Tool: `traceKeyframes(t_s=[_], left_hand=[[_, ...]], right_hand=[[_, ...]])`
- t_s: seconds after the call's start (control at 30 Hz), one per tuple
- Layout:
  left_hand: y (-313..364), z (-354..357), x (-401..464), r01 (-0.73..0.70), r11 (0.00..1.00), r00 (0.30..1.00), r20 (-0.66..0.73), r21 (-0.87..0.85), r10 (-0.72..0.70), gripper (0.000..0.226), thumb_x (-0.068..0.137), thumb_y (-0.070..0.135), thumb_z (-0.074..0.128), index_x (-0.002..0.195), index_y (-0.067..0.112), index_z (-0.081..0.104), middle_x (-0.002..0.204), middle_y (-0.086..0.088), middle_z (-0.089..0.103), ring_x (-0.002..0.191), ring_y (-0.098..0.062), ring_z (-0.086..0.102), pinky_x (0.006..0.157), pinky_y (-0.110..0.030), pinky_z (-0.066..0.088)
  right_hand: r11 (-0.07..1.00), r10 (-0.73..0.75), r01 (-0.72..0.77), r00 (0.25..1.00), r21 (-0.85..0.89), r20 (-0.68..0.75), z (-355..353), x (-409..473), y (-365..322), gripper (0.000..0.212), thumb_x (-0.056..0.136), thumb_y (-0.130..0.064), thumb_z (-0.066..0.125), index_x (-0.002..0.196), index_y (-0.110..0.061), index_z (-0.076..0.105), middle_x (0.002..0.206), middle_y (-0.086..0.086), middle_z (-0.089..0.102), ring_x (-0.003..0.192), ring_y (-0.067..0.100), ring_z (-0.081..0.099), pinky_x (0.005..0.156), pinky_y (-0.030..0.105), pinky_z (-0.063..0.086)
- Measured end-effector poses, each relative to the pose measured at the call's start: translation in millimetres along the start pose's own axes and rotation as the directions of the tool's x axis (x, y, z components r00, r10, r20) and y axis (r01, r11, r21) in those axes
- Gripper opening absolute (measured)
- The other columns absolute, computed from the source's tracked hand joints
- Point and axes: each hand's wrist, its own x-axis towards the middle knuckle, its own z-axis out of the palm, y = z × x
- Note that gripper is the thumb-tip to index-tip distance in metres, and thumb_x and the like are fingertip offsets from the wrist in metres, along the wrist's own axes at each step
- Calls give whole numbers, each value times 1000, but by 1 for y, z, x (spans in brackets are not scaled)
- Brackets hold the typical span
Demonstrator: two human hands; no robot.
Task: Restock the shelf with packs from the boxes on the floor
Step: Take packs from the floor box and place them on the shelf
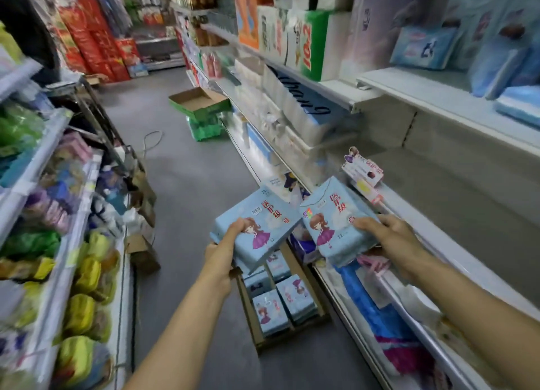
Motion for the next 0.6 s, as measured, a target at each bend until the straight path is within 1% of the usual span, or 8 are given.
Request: traceKeyframes(t_s=[0.1, 0.13, 0.2, 0.3, 0.4, 0.5, 0.53, 0.6], left_hand=[[-7, -8, 48, 39, 998, 996, -73, -48, -43, 57, 77, 41, 78, 120, 8, 61, 97, -12, 73, 85, -26, 70, 70, -38, 58], [-10, -9, 62, 55, 997, 993, -96, -62, -61, 59, 76, 41, 79, 122, 9, 59, 99, -13, 73, 87, -27, 70, 68, -39, 59], [-15, -13, 94, 88, 991, 983, -153, -97, -102, 65, 73, 40, 82, 125, 12, 53, 102, -14, 71, 88, -29, 70, 65, -42, 60], [-18, -15, 144, 168, 977, 963, -188, -133, -191, 76, 69, 38, 85, 128, 17, 43, 104, -16, 68, 91, -32, 69, 73, -56, 59], [-18, -16, 204, 261, 958, 945, -169, -120, -279, 71, 69, 37, 85, 124, 18, 44, 103, -18, 68, 91, -34, 69, 75, -57, 59], [-18, -16, 271, 339, 933, 916, -182, -124, -357, 48, 71, 34, 83, 104, 19, 51, 101, -20, 68, 93, -36, 68, 81, -59, 57], [-21, -16, 296, 364, 922, 905, -184, -132, -384, 47, 70, 34, 84, 99, 19, 52, 101, -20, 69, 94, -36, 68, 81, -59, 57], [-24, -13, 335, 415, 901, 880, -193, -129, -434, 57, 65, 35, 87, 108, 14, 56, 99, -20, 70, 92, -37, 69, 75, -59, 58]], right_hand=[[998, 36, -35, 999, -44, 2, 32, 35, 11, 42, 79, -30, 76, 111, -12, 55, 101, 9, 67, 85, 23, 67, 52, 25, 53], [997, 48, -48, 999, -61, 5, 43, 46, 14, 41, 80, -29, 76, 110, -11, 54, 102, 9, 65, 85, 22, 66, 51, 25, 52], [991, 88, -86, 996, -103, 18, 65, 70, 23, 38, 80, -28, 77, 103, -10, 53, 99, 8, 61, 84, 21, 64, 59, 33, 56], [982, 142, -141, 990, -130, 0, 95, 107, 40, 27, 80, -21, 77, 85, -14, 52, 88, 5, 60, 76, 17, 61, 63, 36, 55], [959, 226, -230, 973, -165, -45, 126, 151, 61, 31, 76, -22, 81, 88, -17, 53, 91, 5, 63, 77, 18, 63, 60, 32, 51], [924, 309, -324, 945, -203, -104, 157, 201, 83, 35, 73, -22, 83, 90, -14, 53, 89, 4, 63, 76, 17, 63, 61, 31, 50], [907, 337, -356, 934, -226, -121, 166, 218, 91, 41, 71, -24, 84, 94, -12, 53, 91, 4, 64, 77, 18, 64, 61, 30, 50], [871, 384, -412, 911, -267, -152, 182, 249, 103, 45, 69, -25, 85, 97, -12, 53, 92, 3, 64, 79, 18, 64, 61, 30, 51]])
